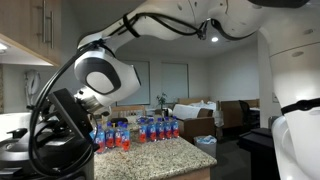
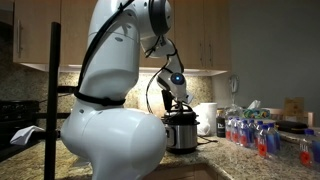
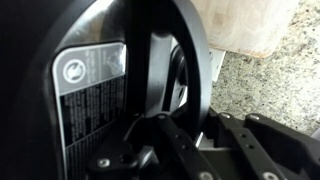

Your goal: Uncover the cooker and put the lid on the counter

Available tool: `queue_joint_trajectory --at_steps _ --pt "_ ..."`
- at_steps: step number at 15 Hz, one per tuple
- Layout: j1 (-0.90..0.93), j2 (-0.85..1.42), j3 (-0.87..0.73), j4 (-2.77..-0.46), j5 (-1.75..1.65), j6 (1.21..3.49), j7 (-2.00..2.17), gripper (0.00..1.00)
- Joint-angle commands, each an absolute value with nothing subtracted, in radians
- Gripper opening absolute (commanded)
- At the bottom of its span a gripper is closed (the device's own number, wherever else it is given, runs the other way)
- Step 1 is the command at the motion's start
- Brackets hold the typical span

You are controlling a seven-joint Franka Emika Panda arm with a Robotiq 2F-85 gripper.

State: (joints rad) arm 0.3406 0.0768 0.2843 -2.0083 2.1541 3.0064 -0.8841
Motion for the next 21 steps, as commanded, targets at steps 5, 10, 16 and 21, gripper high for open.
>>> queue_joint_trajectory --at_steps 5,10,16,21 --pt "0.341 0.077 0.284 -2.008 2.154 3.006 -0.884 0.07" --pt "0.341 0.077 0.284 -2.008 2.154 3.006 -0.884 0.07" --pt "0.341 0.078 0.274 -1.997 2.162 3.012 -0.957 0.06" --pt "0.339 0.078 0.263 -1.986 2.186 3.001 -1.051 0.06"
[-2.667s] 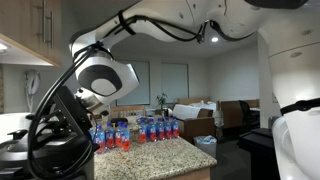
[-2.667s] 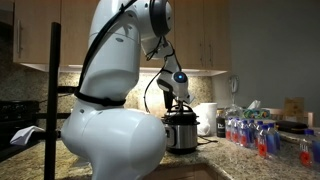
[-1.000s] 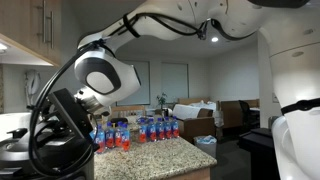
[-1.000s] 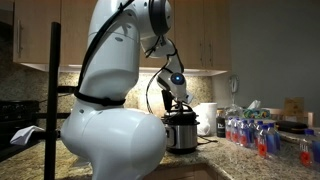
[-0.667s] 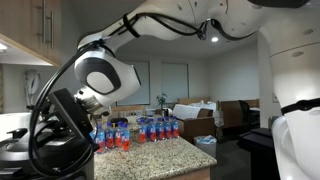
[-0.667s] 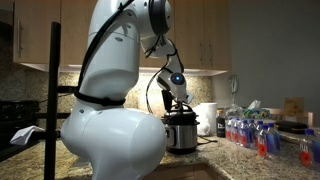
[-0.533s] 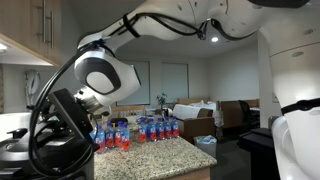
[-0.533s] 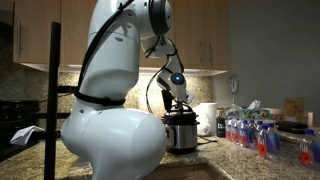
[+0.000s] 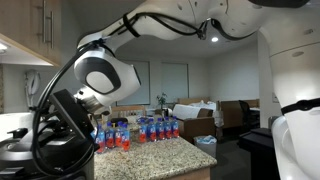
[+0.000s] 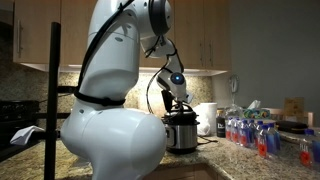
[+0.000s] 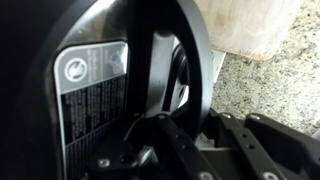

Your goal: Uncover the cooker and put the lid on the counter

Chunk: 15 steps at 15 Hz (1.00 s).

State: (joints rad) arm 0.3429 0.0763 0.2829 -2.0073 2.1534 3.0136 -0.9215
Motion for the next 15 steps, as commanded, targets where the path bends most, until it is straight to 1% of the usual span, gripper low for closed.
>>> queue_joint_trajectory --at_steps 1,2,15 --pt "0.341 0.079 0.263 -1.980 2.202 3.011 -1.061 0.05" --pt "0.344 0.076 0.282 -2.007 2.155 3.015 -0.944 0.07" --pt "0.345 0.076 0.281 -2.007 2.155 3.017 -0.954 0.07"
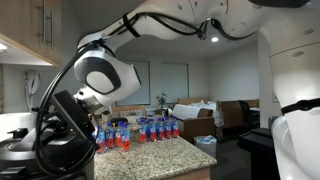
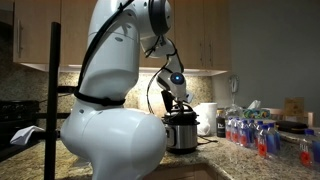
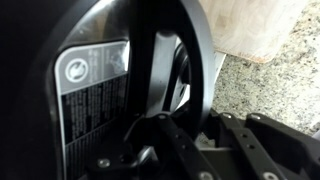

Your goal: Uncover the cooker and put the lid on the counter

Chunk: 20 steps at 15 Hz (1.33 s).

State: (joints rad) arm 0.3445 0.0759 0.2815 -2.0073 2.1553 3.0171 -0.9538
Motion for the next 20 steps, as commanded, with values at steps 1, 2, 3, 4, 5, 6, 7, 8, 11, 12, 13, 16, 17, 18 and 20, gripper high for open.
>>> queue_joint_trajectory --at_steps 1,2,3,4,5,6,7,8,11,12,13,16,17,18,20 --pt "0.345 0.076 0.281 -2.007 2.155 3.017 -0.954 0.07" --pt "0.345 0.076 0.281 -2.007 2.155 3.017 -0.954 0.07" --pt "0.345 0.076 0.281 -2.007 2.155 3.017 -0.954 0.07" --pt "0.345 0.076 0.281 -2.007 2.155 3.017 -0.954 0.07" --pt "0.345 0.076 0.281 -2.007 2.155 3.017 -0.954 0.07" --pt "0.345 0.076 0.281 -2.007 2.155 3.017 -0.954 0.07" --pt "0.345 0.076 0.281 -2.007 2.155 3.017 -0.954 0.07" --pt "0.345 0.076 0.281 -2.007 2.155 3.017 -0.954 0.07" --pt "0.345 0.076 0.281 -2.007 2.155 3.017 -0.955 0.07" --pt "0.345 0.076 0.281 -2.007 2.155 3.017 -0.955 0.07" --pt "0.345 0.076 0.281 -2.007 2.155 3.017 -0.955 0.07" --pt "0.345 0.076 0.281 -2.007 2.155 3.017 -0.955 0.07" --pt "0.345 0.076 0.281 -2.007 2.155 3.017 -0.955 0.07" --pt "0.348 0.060 0.283 -2.010 2.165 3.024 -0.966 0.06" --pt "0.356 0.015 0.292 -2.031 2.164 3.025 -0.970 0.06"
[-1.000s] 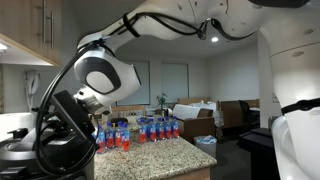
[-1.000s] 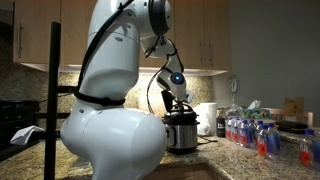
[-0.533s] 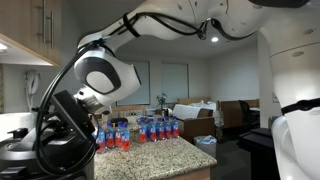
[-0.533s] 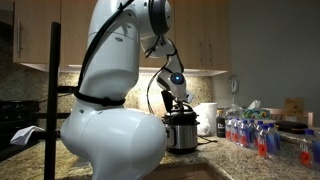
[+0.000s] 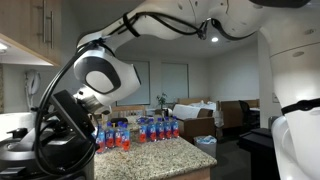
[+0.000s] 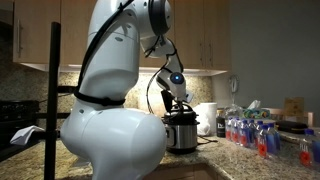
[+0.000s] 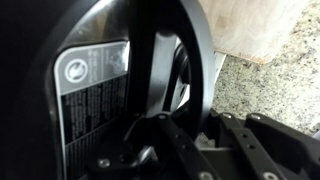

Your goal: Uncover the cooker and put the lid on the counter

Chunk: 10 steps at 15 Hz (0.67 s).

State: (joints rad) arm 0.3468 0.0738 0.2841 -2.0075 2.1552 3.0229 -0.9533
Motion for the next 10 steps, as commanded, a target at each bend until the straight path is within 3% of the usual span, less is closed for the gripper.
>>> queue_joint_trajectory --at_steps 1,10 --pt "0.361 -0.014 0.301 -2.045 2.158 3.033 -0.970 0.06" --pt "0.435 -0.173 0.334 -2.178 1.979 3.104 -0.797 0.07"
